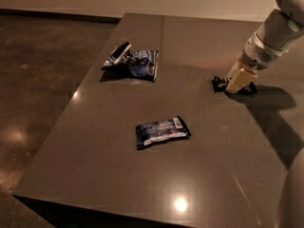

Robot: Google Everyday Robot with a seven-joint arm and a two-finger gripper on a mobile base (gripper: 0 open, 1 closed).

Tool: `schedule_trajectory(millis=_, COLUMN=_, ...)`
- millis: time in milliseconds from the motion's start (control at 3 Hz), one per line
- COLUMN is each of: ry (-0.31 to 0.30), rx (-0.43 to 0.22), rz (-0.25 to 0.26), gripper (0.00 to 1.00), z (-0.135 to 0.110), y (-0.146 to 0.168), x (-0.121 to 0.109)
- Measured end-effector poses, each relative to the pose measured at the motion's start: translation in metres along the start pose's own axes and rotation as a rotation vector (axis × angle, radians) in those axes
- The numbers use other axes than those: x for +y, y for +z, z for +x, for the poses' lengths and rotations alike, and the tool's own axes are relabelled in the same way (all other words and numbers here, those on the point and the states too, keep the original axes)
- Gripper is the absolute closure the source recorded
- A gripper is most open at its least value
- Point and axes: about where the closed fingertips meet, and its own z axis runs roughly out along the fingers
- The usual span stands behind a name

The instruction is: Move rxbar chocolate near rxbar blueberry

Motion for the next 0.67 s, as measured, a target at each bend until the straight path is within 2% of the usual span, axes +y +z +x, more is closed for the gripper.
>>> schedule_trajectory(millis=333, ry=0.0, rx=0.0, rz=0.0, gripper=0.87, z=0.0, y=-0.001, x=0.0)
schedule_trajectory(millis=667, ry=-0.039, rx=-0.015, rz=-0.007, gripper=1.0, z=-0.008, y=-0.013, x=0.023)
